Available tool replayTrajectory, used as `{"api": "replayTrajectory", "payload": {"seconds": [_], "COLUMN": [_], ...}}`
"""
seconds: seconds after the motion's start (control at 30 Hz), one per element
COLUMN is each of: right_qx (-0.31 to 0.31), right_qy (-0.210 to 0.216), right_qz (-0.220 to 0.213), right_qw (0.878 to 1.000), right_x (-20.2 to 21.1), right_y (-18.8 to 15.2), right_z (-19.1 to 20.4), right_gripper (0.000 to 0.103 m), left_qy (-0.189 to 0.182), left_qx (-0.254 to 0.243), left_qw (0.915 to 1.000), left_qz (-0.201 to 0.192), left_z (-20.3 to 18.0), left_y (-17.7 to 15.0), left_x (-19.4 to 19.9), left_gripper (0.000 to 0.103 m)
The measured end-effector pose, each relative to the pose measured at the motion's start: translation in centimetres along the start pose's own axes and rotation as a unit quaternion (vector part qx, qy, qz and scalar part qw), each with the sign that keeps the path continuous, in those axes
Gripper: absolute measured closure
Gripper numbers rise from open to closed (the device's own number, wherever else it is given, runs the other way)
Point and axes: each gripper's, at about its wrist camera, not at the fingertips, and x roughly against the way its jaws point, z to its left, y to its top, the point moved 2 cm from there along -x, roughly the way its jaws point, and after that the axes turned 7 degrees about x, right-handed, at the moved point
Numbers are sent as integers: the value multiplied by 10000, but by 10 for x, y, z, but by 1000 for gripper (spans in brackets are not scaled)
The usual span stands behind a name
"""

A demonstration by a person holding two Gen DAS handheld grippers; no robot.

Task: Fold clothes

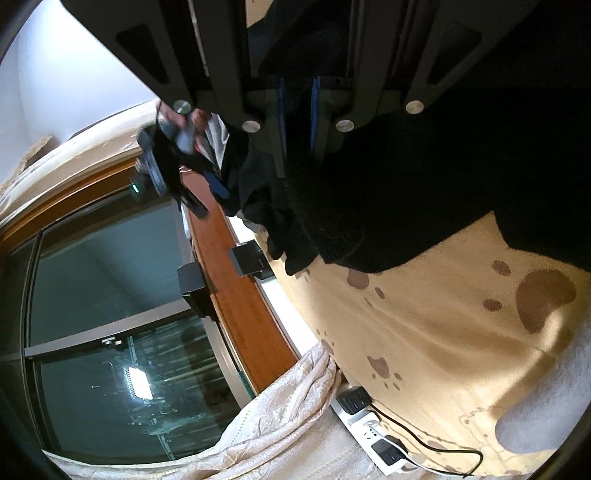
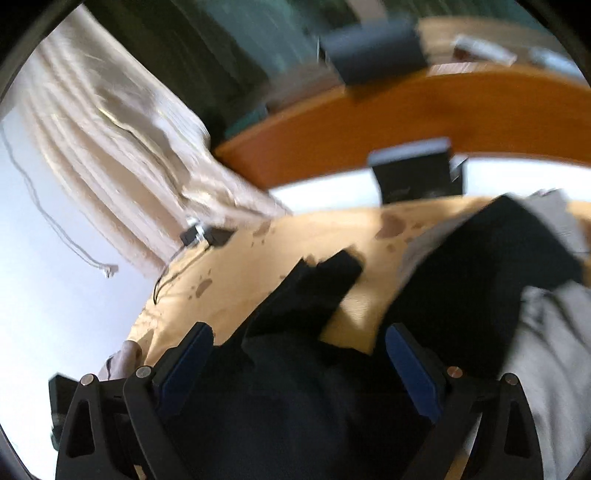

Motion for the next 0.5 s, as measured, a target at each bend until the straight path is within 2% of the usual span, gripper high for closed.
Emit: {"api": "replayTrajectory", "payload": {"seconds": [0.2, 0.3, 0.43, 0.5], "right_qx": [-723, -768, -376, -73], "right_qy": [-206, -265, -552, -519], "right_qz": [915, 1095, 1338, 1441], "right_qw": [9930, 9907, 9888, 9882], "right_x": [-62, -79, -102, -113], "right_y": [23, 30, 34, 32], "right_z": [-23, -22, -8, 4], "right_gripper": [6, 6, 6, 7], "left_qy": [-93, -123, -142, -140], "left_qx": [57, 116, 120, 99], "left_qw": [9999, 9998, 9996, 9996], "left_qz": [46, 119, 206, 210], "left_z": [2, 3, 3, 3], "left_y": [2, 1, 0, -1], "left_x": [3, 0, -3, -2], "left_gripper": [92, 92, 92, 92]}}
